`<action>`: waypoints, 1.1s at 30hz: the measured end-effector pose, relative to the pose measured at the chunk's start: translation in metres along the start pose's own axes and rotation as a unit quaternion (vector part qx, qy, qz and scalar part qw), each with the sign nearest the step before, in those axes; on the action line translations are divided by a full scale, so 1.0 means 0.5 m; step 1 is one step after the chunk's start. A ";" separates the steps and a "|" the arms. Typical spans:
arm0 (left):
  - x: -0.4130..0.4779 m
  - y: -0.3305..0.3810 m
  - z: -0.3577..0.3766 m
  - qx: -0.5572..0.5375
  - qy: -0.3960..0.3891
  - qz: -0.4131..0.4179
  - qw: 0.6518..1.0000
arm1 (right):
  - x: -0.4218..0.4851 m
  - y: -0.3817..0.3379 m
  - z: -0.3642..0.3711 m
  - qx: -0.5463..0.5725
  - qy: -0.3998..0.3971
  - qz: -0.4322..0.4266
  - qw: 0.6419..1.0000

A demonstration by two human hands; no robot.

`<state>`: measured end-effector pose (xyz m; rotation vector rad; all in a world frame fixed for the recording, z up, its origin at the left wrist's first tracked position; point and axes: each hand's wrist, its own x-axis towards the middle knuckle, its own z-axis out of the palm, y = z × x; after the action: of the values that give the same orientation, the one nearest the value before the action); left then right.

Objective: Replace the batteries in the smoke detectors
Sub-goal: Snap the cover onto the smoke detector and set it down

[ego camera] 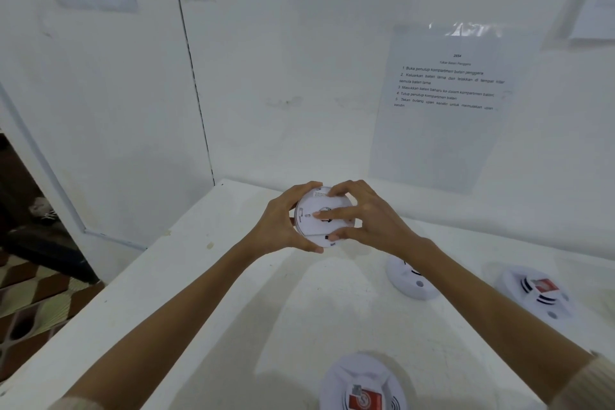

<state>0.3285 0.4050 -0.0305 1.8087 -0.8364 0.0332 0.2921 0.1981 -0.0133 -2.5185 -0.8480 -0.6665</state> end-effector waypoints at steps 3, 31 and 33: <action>-0.002 0.004 0.002 -0.003 0.012 -0.003 1.000 | 0.008 0.003 -0.003 -0.025 0.026 0.001 0.999; 0.007 0.035 0.022 0.019 0.071 0.050 0.996 | -0.008 -0.037 0.031 0.088 0.198 0.144 0.966; 0.007 0.039 0.021 0.023 0.074 0.049 0.996 | -0.009 -0.039 0.033 0.084 0.216 0.148 0.961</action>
<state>0.3167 0.3913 -0.0172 1.7826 -0.8233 0.2497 0.2816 0.2188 -0.0251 -2.1625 -0.3481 -0.9477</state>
